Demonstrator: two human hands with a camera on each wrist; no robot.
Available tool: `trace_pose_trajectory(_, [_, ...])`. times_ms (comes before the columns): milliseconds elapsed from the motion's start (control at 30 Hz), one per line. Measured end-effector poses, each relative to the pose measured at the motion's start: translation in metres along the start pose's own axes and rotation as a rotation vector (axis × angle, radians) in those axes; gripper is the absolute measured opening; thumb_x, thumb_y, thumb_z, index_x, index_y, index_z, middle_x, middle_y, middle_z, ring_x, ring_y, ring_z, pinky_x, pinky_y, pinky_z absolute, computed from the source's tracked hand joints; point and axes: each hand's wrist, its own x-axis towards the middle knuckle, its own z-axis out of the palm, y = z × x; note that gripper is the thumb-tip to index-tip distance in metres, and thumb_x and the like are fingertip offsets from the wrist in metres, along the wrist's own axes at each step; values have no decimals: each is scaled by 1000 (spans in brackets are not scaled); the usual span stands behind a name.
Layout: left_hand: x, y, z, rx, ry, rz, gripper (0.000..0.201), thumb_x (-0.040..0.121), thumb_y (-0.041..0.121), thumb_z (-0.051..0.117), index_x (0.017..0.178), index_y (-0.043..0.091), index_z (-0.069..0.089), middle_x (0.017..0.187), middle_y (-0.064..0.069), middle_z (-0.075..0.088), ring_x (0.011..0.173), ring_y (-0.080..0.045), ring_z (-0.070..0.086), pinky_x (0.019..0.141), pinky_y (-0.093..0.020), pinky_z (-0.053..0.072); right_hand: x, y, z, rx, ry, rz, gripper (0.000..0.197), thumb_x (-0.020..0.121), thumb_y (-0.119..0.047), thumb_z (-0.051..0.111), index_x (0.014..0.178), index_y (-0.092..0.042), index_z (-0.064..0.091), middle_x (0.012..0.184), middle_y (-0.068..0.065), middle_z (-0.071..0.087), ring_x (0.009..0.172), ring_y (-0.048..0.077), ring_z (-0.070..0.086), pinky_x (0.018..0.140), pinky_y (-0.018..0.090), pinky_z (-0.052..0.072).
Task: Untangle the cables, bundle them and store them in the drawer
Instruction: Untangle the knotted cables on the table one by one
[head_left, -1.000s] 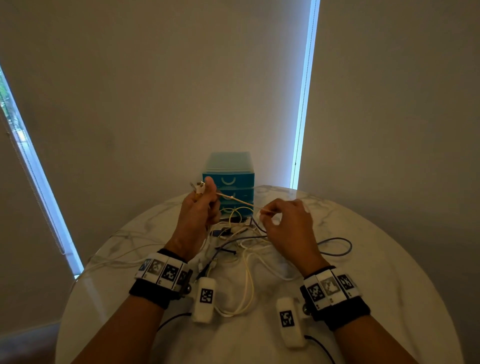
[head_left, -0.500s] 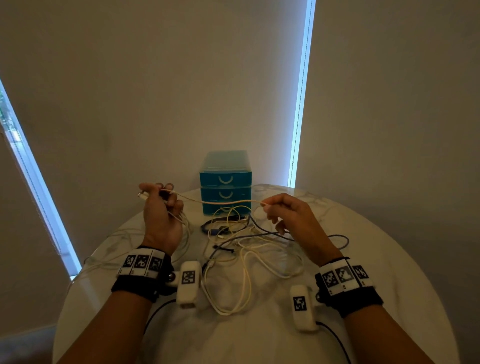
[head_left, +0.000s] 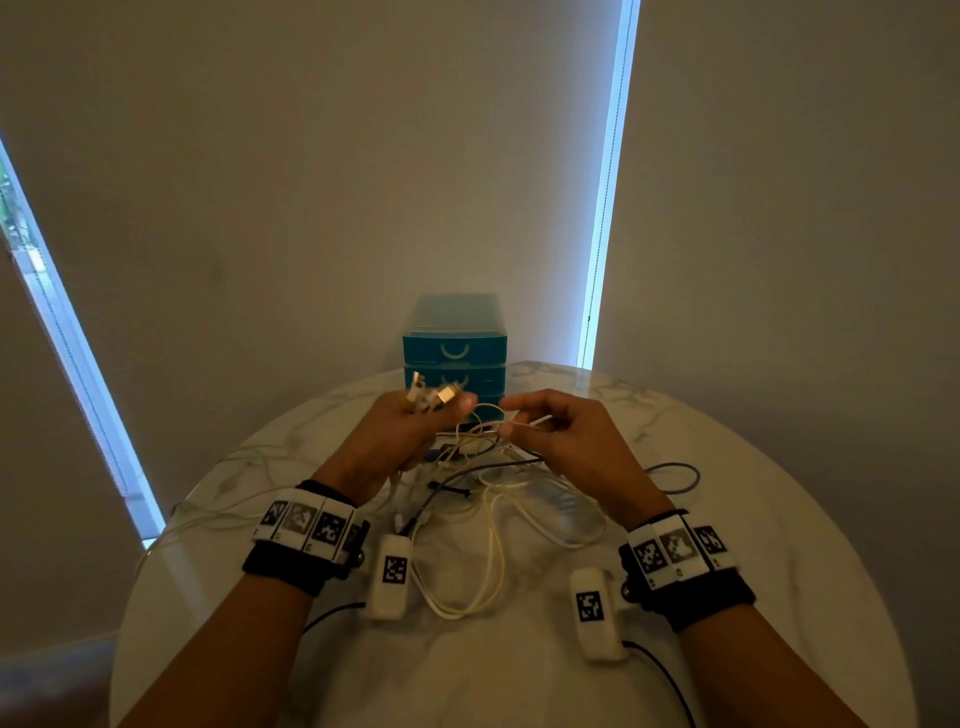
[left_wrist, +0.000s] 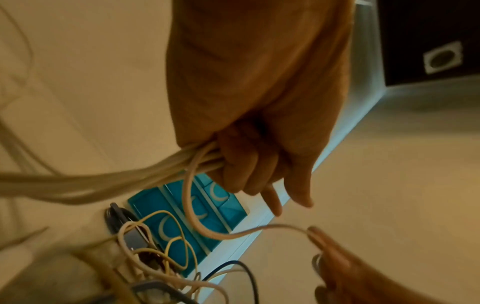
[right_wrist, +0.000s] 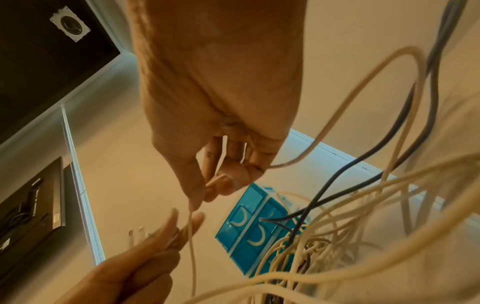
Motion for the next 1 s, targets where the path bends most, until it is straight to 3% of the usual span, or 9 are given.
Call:
trace_pose_trajectory(67, [-4, 1, 6, 116, -68, -32, 27, 93, 49, 79, 79, 27, 80, 53, 9, 50, 45, -5, 35, 44, -21, 29, 0, -3, -1, 62, 4, 6, 33, 89, -16, 87, 120, -22, 77, 95, 0, 80, 77, 8, 73, 59, 13, 50])
trace_pose_trajectory(133, [-5, 1, 9, 172, -97, -12, 30, 94, 46, 79, 68, 30, 76, 51, 13, 53, 42, -2, 39, 44, -18, 32, 1, -3, -1, 61, 12, 24, 35, 88, -11, 86, 120, -19, 74, 96, 1, 81, 79, 11, 75, 59, 14, 51])
trace_pose_trajectory(233, [-5, 4, 7, 68, -8, 87, 18, 98, 34, 76, 85, 22, 78, 54, 15, 56, 43, 0, 44, 45, -15, 35, 2, 4, -3, 26, 72, 62, 30, 87, -6, 86, 113, -16, 74, 94, 1, 81, 76, 11, 74, 56, 12, 50])
trace_pose_trajectory(400, [7, -4, -11, -273, 157, 207, 29, 102, 34, 70, 115, 9, 78, 61, 4, 32, 52, -13, 20, 44, -27, 17, 2, 14, -8, -76, 112, 134, 16, 87, -36, 88, 92, -23, 81, 82, -8, 80, 75, 3, 72, 65, 20, 52])
trace_pose_trajectory(467, [9, -4, -15, -379, 237, 210, 29, 101, 35, 70, 114, 11, 77, 58, 6, 29, 49, -10, 19, 45, -29, 13, -1, 12, -7, -77, 63, 141, 17, 88, -40, 86, 90, -24, 81, 84, -8, 81, 80, 5, 75, 71, 26, 55])
trace_pose_trajectory(600, [16, -8, -26, -537, 487, 140, 16, 103, 34, 69, 104, 19, 73, 52, 11, 34, 44, -5, 25, 40, -20, 20, -4, 4, -12, -82, -12, 100, 20, 93, -38, 82, 97, -19, 82, 85, -3, 83, 85, 10, 78, 79, 21, 57])
trace_pose_trajectory(733, [21, -19, -39, -556, 595, 14, 16, 104, 27, 68, 90, 21, 67, 51, 10, 37, 49, -8, 27, 39, -20, 23, -2, -4, -16, 225, 22, 36, 22, 95, -24, 79, 114, -14, 79, 93, 7, 82, 86, 16, 76, 84, 24, 59])
trace_pose_trajectory(867, [17, -15, -26, -402, 469, 19, 22, 102, 33, 72, 86, 22, 63, 54, 9, 38, 52, -10, 27, 41, -22, 24, 0, -4, -13, 158, 124, 0, 16, 97, -29, 78, 107, -17, 82, 91, 2, 81, 77, 11, 68, 76, 28, 56])
trace_pose_trajectory(1000, [-2, 4, -1, 1, 35, 35, 37, 97, 56, 71, 106, 20, 78, 56, 7, 46, 47, -9, 35, 43, -20, 30, -3, -5, -6, 35, 42, 10, 13, 96, -30, 79, 106, -22, 83, 92, -4, 82, 80, 4, 72, 75, 22, 53])
